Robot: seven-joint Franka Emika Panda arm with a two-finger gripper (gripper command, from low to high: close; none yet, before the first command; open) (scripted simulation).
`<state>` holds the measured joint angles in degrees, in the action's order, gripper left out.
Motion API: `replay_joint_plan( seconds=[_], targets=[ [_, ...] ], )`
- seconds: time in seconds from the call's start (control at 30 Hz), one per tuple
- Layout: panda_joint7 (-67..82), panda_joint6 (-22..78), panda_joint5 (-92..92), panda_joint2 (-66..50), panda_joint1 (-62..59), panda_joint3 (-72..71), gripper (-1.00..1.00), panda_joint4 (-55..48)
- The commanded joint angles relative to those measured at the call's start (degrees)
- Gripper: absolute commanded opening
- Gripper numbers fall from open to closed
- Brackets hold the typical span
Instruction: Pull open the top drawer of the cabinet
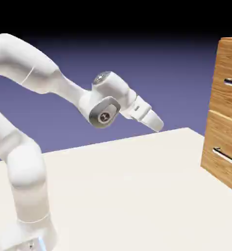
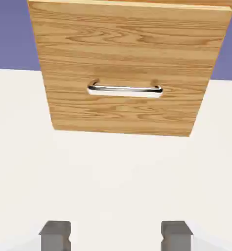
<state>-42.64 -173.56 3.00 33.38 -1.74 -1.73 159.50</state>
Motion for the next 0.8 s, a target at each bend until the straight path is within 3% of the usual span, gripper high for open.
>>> replay_joint_plan(
  seconds=[0.0,0.77],
  targets=[
    [-0.16,0.37,2.5,0.6,-2.02,-1.44,0.0,-1.24],
    [-3.74,8.99,59.81,14.33,-48.38,-34.46,0.0,-29.82]
  ],
)
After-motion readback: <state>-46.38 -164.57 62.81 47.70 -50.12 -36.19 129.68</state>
